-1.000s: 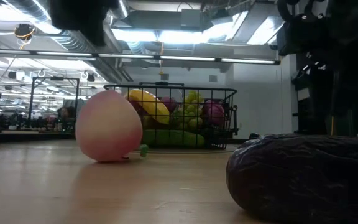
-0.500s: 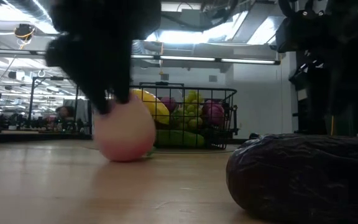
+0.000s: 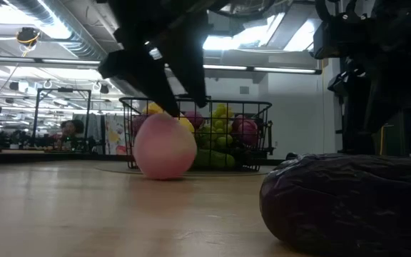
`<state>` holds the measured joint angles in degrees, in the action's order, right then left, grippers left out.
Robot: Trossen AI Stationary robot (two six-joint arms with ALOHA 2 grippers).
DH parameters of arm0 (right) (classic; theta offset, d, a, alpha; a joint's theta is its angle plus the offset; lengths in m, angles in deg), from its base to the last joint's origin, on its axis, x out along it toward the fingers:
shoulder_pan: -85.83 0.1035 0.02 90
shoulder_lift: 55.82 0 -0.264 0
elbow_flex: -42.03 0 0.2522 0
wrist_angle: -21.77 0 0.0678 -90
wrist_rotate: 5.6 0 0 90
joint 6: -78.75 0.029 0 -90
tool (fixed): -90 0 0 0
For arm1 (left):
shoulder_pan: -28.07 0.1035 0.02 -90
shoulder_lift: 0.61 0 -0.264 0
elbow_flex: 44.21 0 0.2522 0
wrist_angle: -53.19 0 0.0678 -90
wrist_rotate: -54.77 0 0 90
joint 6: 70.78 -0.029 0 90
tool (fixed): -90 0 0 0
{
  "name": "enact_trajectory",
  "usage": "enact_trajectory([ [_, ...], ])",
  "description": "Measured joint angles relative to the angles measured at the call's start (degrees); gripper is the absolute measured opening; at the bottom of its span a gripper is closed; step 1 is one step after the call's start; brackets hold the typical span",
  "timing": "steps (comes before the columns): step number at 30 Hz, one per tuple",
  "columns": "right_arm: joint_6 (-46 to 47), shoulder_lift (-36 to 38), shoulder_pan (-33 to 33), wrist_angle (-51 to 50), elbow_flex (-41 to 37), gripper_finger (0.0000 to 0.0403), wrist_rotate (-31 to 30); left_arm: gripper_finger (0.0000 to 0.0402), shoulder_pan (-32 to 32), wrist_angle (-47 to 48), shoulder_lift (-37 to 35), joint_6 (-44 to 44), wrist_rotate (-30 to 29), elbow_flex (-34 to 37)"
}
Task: Build produce basket
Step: Put the pink peach into the wire basket
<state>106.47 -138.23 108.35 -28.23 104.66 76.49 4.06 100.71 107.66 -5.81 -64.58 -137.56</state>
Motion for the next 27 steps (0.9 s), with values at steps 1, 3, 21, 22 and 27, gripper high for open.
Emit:
enact_trajectory([
  [1,0.0,0.0,0.0,0.0,0.0,0.0208,0.0,0.0208,0.0,-0.4,0.0,-0.4,-0.8,0.0],
  [3,0.0,0.0,0.0,0.0,0.0,0.0208,0.0,0.0208,0.0,-0.4,0.0,-0.7,-1.3,0.0],
  [21,0.2,0.0,0.0,0.1,0.0,0.0208,0.0,0.02,-0.7,1.8,-0.1,13.0,17.1,0.0],
  [22,0.2,0.0,0.0,0.1,0.0,0.0208,0.0,0.02,-0.8,1.7,-0.1,13.4,17.1,0.0],
  [27,0.2,0.0,0.0,0.1,0.0,0.0208,0.0,0.02,-0.9,1.7,-0.1,16.5,19.4,0.0],
])
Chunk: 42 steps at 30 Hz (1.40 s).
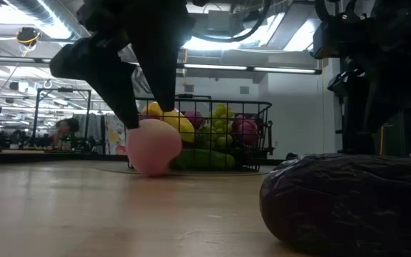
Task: Build produce basket
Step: Put the pink peach into the wire basket
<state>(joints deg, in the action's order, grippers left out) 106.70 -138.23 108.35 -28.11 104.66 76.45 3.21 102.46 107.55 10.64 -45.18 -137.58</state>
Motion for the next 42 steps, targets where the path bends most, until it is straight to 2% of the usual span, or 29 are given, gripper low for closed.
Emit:
enact_trajectory([
  [2,0.0,0.0,0.0,0.0,0.0,0.0208,0.0,0.02,0.1,0.0,0.0,-0.5,-0.8,0.0],
  [8,0.0,0.0,0.0,2.2,0.0,0.0208,-0.1,0.02,2.5,1.5,-0.7,-2.5,-8.9,-0.1],
  [13,0.0,0.0,0.0,7.1,0.0,0.0208,-0.1,0.02,2.8,10.6,-0.7,-1.7,-8.7,0.0],
  [18,-0.3,-0.5,0.0,11.0,0.0,0.0208,-4.4,0.02,0.9,12.2,-1.1,-2.2,-6.7,0.0],
  [23,-2.8,-2.7,0.0,13.9,0.0,0.0208,-5.2,0.02,-1.6,12.9,-2.1,-1.9,-5.9,0.1],
  [29,-2.7,-5.8,0.0,17.3,0.0,0.0208,-5.4,0.02,-2.4,18.3,-3.7,2.3,-14.8,-0.1],
  [33,-2.7,-8.4,0.0,20.2,-0.1,0.0208,-7.9,0.02,-2.1,23.2,-3.6,2.5,-16.0,0.0],
  [37,-2.7,-11.5,-0.2,28.4,0.0,0.0208,-9.8,0.02,-1.0,24.5,-2.9,2.5,-17.1,0.1],
  [42,-3.6,-17.3,-0.2,45.3,0.0,0.0208,-13.5,0.02,0.7,25.6,-3.0,1.9,-19.2,0.1],
])
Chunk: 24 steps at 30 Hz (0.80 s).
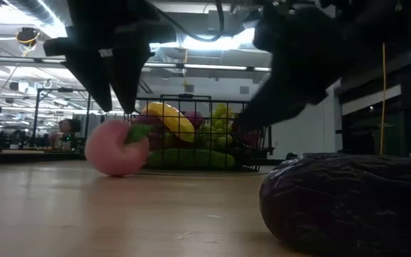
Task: Build produce basket
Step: Put the pink peach into the wire basket
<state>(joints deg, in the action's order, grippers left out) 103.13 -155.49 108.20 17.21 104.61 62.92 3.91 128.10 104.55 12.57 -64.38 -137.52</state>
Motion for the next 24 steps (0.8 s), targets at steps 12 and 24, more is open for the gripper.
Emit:
enact_trajectory([
  [12,-3.9,-11.7,0.0,13.5,4.8,0.0208,-4.5,0.0199,0.5,11.1,0.0,5.8,0.2,0.0],
  [24,-8.9,-15.7,-1.6,13.3,12.5,0.0208,-12.4,0.0199,2.2,12.9,0.1,10.2,3.5,5.2],
])
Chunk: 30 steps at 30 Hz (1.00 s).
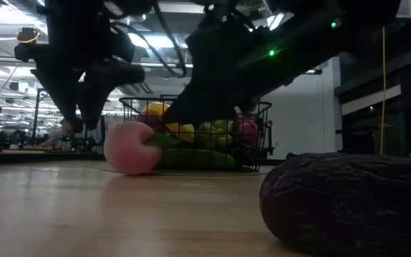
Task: Build produce basket
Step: Put the pink peach into the wire basket
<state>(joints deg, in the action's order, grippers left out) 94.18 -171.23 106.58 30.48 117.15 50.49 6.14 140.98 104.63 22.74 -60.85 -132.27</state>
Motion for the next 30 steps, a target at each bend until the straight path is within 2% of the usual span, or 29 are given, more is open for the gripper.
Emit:
enact_trajectory([
  [12,-2.2,-2.8,-4.0,1.2,0.2,0.0208,3.0,0.0199,2.2,-6.3,0.0,-1.1,-0.2,3.2],
  [30,-2.4,-3.5,-4.1,4.0,0.2,0.0208,5.3,0.0199,2.2,-9.6,0.0,-1.1,-0.4,3.2],
])
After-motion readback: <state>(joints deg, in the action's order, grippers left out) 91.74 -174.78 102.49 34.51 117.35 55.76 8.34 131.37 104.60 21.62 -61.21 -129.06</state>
